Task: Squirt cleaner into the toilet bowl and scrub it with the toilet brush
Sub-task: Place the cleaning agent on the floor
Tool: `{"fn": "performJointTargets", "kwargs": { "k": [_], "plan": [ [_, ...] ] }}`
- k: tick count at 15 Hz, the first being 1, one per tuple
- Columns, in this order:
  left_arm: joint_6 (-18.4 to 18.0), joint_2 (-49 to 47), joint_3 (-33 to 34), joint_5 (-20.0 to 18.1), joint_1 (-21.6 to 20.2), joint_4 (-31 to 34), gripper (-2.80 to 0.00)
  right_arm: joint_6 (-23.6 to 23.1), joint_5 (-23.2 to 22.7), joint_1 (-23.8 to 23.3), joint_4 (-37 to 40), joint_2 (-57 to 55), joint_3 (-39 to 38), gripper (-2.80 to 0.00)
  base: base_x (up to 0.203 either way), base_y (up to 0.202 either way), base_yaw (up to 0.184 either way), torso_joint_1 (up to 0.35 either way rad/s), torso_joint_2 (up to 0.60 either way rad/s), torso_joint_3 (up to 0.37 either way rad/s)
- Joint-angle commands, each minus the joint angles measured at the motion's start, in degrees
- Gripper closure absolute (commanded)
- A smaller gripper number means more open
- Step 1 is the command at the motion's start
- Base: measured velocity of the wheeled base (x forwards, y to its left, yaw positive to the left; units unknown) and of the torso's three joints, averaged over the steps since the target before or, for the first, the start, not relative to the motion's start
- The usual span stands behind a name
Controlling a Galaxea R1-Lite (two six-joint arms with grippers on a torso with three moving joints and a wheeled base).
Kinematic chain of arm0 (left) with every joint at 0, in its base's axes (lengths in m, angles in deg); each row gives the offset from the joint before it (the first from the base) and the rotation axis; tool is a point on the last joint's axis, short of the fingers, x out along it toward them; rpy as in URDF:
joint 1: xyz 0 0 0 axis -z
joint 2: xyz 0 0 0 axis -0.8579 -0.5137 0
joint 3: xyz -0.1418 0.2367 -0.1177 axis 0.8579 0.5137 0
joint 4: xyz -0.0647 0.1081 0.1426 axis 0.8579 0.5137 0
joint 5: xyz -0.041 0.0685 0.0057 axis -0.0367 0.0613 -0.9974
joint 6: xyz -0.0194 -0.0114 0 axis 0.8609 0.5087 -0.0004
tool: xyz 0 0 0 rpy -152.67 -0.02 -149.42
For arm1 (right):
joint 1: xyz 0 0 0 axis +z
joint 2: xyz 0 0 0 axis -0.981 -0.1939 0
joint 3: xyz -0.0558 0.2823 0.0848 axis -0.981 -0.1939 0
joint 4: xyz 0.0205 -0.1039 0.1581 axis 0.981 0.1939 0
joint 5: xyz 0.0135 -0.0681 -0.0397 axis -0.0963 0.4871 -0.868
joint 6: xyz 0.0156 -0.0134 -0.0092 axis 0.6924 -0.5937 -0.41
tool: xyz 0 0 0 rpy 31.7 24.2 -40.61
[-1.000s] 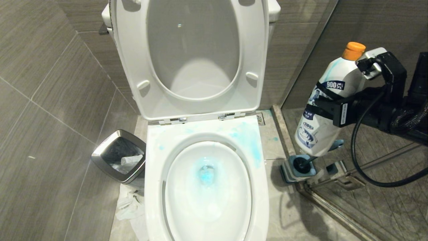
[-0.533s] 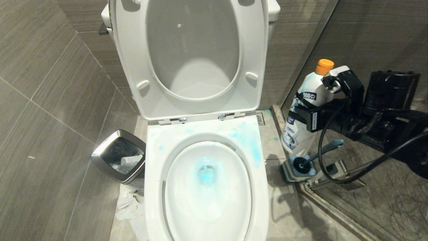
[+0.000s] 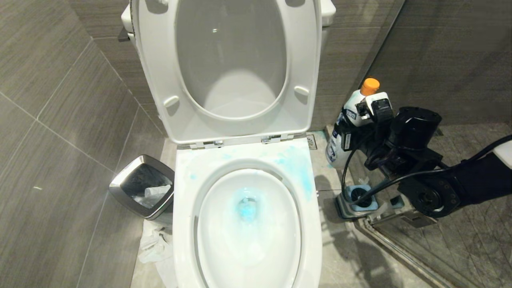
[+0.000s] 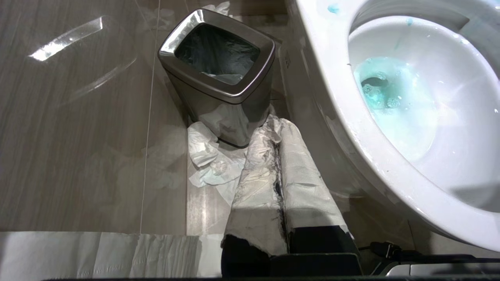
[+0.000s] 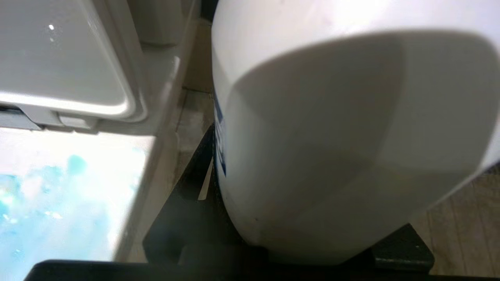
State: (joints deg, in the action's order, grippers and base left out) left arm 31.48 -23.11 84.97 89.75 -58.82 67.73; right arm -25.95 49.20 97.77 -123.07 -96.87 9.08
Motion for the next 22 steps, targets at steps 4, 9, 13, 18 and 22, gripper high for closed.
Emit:
{"fn": "performJointTargets", "kwargs": {
  "k": [4,9,13,18,22],
  "plan": [
    [0.03,0.0,0.0,0.0,0.0,0.01,0.0,-0.08,-1.06,-0.04,-0.2,0.34,0.03,0.0,0.0,0.0,0.0,0.0,0.0,0.0],
    [0.03,0.0,0.0,0.0,0.0,-0.07,0.0,6.09,-3.83,1.75,-1.74,-2.76,2.25,0.0,0.0,0.0,0.0,0.0,0.0,0.0],
    [0.03,0.0,0.0,0.0,0.0,-0.05,0.0,5.81,-8.74,-0.37,6.08,-0.44,2.61,0.0,0.0,0.0,0.0,0.0,0.0,0.0],
    [0.03,0.0,0.0,0.0,0.0,-0.02,0.0,3.3,-8.91,-4.65,4.79,-3.27,2.01,0.0,0.0,0.0,0.0,0.0,0.0,0.0],
    [0.03,0.0,0.0,0.0,0.0,0.0,0.0,1.79,-9.33,-5.83,0.6,-8.88,4.21,0.0,0.0,0.0,0.0,0.0,0.0,0.0]
  ]
}}
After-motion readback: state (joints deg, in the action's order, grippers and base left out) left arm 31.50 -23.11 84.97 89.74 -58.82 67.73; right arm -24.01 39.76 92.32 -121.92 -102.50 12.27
